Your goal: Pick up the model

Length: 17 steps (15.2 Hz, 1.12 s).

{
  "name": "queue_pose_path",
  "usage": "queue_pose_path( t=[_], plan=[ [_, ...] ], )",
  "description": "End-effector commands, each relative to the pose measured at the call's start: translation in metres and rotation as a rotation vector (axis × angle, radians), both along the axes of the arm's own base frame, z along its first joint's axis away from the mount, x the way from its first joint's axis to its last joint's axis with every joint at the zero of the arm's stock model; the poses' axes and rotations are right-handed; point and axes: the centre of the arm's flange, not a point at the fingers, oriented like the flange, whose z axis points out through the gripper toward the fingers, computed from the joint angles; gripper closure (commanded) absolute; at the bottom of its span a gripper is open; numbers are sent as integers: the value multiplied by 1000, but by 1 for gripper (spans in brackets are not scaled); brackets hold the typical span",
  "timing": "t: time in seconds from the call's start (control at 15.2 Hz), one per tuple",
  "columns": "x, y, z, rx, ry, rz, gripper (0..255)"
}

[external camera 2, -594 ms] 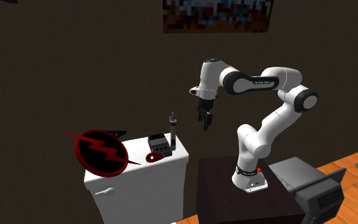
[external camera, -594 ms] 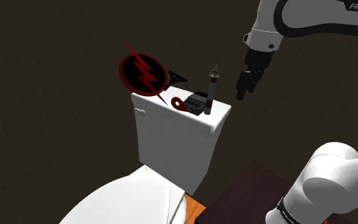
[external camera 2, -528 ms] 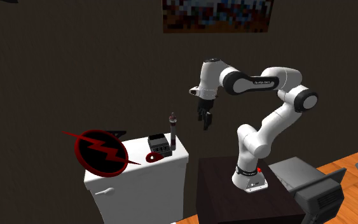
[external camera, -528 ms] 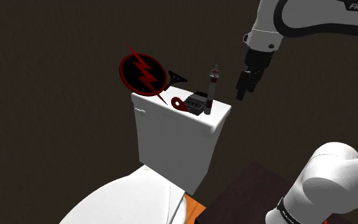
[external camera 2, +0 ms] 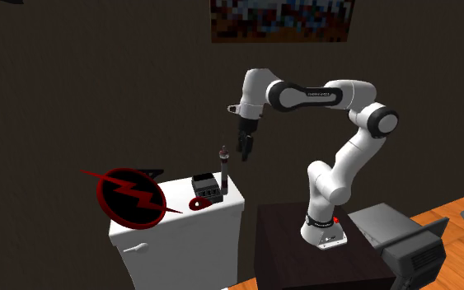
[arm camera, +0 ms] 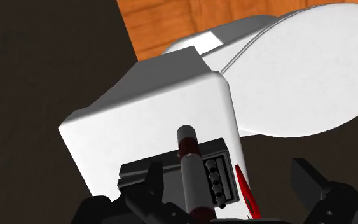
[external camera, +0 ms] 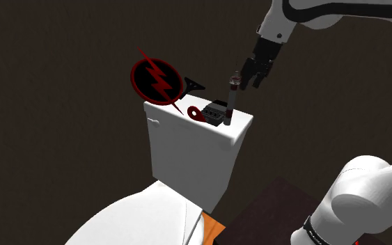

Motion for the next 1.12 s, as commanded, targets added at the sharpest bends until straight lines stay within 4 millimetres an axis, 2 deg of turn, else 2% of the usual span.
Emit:
queue_pose_path(
  t=[0.0, 0.2, 0.26, 0.73, 0.86, 0.92, 1.06],
  plan=[
    [19, -8, 8, 46, -35, -19, 0],
    [47, -22, 21, 114, -83, -45, 0],
    [48, -23, 22, 117, -85, -46, 0],
    [48, -23, -18, 117, -85, -46, 0],
    [48, -23, -18, 117, -85, -46, 0],
    [48, -23, -17, 117, -85, -46, 255],
    [48, -23, -17, 117, -85, -46, 255]
  ],
)
